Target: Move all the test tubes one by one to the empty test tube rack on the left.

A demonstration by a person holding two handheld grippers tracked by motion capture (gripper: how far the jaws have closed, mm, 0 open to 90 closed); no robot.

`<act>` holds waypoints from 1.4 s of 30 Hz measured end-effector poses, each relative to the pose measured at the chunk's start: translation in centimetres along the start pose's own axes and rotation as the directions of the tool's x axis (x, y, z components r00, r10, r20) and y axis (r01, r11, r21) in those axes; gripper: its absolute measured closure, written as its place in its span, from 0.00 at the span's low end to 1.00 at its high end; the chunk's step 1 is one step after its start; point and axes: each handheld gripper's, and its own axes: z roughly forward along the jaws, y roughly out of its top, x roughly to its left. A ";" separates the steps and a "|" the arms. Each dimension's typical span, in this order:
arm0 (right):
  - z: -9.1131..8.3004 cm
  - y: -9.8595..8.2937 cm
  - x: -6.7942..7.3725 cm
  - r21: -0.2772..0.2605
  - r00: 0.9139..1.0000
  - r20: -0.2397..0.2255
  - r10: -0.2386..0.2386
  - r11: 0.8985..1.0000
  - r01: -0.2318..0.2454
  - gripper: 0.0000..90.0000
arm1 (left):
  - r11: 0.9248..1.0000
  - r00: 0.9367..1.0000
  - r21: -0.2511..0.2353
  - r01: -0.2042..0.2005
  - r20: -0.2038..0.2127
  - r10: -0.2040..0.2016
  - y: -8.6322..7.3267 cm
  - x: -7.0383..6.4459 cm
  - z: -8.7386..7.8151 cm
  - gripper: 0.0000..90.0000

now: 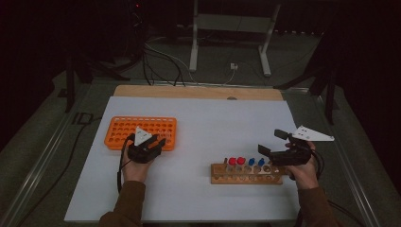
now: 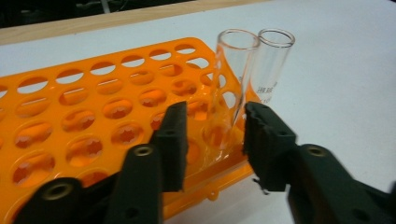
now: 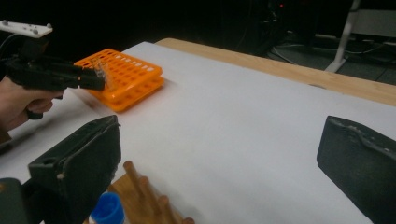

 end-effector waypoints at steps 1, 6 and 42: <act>0.0 0.0 0.0 0.003 1.000 -0.006 -0.002 1.000 0.002 0.00 | 1.000 1.000 -0.007 0.009 0.001 -0.009 0.0 0.1 -0.2 0.57; -0.3 -0.3 0.0 0.019 0.999 -0.035 -0.007 1.000 0.008 0.05 | 0.998 0.999 -0.050 0.049 0.005 -0.048 0.3 0.4 -1.4 0.30; -0.1 -4.3 1.9 0.191 0.971 -0.194 -0.142 0.965 0.179 0.83 | 0.986 0.994 -0.129 0.107 -0.021 -0.111 0.3 0.6 -4.1 0.01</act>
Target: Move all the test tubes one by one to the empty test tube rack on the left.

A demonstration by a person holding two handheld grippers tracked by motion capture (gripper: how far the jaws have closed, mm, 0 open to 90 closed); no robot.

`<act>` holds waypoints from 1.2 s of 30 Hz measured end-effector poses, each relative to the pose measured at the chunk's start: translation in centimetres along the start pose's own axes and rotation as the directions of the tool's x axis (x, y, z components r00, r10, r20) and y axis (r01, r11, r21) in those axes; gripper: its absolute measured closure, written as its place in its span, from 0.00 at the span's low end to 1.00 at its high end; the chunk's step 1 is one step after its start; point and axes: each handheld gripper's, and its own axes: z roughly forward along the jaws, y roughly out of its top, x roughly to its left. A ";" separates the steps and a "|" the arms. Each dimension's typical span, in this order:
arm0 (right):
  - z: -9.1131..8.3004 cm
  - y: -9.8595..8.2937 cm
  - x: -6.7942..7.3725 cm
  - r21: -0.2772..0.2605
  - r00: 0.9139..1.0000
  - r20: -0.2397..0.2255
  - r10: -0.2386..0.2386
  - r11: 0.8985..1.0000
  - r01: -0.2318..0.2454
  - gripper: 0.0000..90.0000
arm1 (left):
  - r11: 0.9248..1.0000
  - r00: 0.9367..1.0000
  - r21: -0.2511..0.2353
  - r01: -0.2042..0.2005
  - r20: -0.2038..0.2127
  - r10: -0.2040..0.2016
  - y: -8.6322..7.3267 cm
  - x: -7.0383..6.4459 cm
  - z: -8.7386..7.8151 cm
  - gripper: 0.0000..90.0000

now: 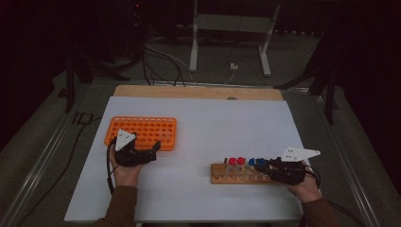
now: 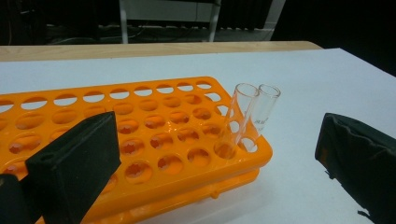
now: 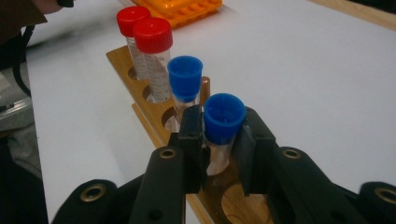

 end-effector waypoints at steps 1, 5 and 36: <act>0.0 0.1 0.0 0.003 1.000 0.000 -0.001 1.000 0.001 0.84 | 1.000 1.000 -0.001 0.001 0.000 -0.001 0.0 0.0 0.0 0.01; 0.0 0.1 0.0 0.003 1.000 -0.001 -0.001 1.000 0.001 0.85 | 1.000 1.000 0.002 -0.006 -0.002 0.006 0.0 0.0 0.0 0.01; -4.0 6.4 -1.4 -0.126 1.000 -0.014 0.012 0.992 -0.013 0.85 | 0.999 0.998 0.000 -0.044 0.048 0.044 0.7 -1.4 -0.1 0.01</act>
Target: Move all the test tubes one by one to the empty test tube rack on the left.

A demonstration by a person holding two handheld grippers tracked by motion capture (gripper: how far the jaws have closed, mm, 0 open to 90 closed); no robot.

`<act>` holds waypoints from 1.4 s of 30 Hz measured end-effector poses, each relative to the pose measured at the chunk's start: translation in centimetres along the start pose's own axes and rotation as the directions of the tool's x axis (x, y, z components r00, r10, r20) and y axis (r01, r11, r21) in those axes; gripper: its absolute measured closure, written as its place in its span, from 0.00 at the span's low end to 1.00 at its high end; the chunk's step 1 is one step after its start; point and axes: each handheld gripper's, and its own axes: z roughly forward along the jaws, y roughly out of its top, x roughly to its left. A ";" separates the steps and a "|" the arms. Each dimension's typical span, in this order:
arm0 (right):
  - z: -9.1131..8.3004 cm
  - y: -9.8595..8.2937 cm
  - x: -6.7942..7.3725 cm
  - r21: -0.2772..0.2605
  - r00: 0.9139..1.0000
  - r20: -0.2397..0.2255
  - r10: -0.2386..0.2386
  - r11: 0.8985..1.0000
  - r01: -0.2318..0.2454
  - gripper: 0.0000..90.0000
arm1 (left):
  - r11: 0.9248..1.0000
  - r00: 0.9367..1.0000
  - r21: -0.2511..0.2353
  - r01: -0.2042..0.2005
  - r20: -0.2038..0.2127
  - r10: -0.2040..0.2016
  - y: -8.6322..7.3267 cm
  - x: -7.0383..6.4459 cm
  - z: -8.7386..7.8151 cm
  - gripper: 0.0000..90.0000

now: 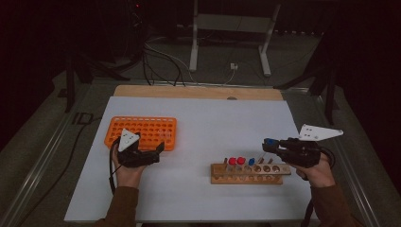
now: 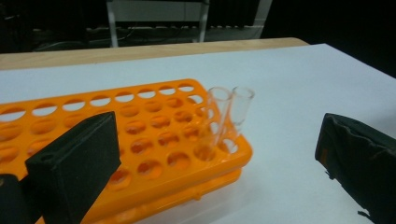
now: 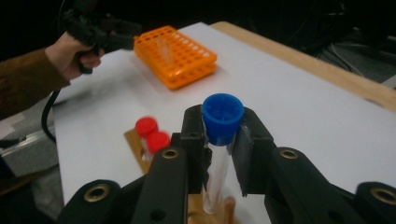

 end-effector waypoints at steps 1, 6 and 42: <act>0.1 0.2 -0.1 -0.004 1.000 0.005 -0.001 1.000 0.001 0.85 | 1.000 1.000 -0.003 -0.001 0.004 0.001 0.1 -0.2 0.0 0.01; 1.3 0.7 -0.6 -0.010 1.000 0.025 0.019 1.000 -0.018 0.85 | 1.000 1.000 -0.004 -0.015 0.025 0.016 0.5 -0.8 0.0 0.01; 9.3 4.3 0.5 0.008 1.000 -0.001 0.030 1.000 -0.030 0.84 | 0.991 0.964 -0.031 -0.130 0.229 0.134 4.1 -9.5 3.9 0.09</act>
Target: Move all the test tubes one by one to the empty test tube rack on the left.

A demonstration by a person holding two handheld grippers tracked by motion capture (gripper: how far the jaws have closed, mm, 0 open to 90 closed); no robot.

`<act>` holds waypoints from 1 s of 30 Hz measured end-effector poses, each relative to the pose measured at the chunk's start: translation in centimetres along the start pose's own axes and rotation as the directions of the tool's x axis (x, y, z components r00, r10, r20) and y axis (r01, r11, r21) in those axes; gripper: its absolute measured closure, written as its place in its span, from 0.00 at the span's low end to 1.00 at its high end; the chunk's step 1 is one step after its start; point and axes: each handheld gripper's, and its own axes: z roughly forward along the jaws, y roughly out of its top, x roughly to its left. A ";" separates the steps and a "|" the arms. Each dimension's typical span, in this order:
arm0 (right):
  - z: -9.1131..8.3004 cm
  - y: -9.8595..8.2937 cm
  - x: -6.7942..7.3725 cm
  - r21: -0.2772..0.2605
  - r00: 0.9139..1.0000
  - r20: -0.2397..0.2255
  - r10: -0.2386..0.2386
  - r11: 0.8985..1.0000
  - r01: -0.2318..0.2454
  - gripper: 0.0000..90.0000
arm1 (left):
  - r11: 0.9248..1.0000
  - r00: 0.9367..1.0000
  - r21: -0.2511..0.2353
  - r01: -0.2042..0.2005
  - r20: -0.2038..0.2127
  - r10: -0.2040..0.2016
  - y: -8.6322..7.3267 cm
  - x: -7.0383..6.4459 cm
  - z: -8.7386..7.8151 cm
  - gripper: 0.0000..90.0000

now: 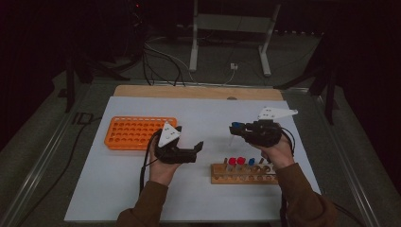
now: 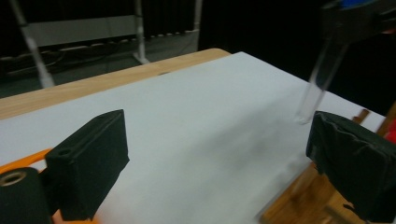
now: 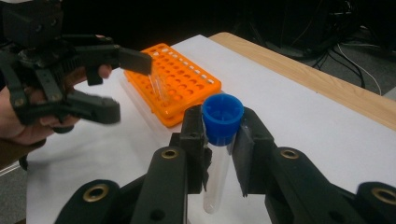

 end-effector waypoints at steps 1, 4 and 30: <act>0.1 0.1 0.1 -0.001 1.000 -0.002 -0.001 1.000 0.001 0.84 | 1.000 1.000 0.001 -0.007 0.011 0.007 0.2 -0.2 0.2 0.10; 0.6 0.3 0.4 -0.001 1.000 -0.008 -0.007 1.000 0.007 0.84 | 1.000 0.999 -0.003 -0.021 0.036 0.021 0.6 -0.9 0.9 0.18; 3.5 0.6 2.5 0.013 0.997 -0.073 -0.019 1.000 0.020 0.84 | 0.995 0.982 0.015 -0.098 0.163 0.094 1.1 -3.1 3.5 0.81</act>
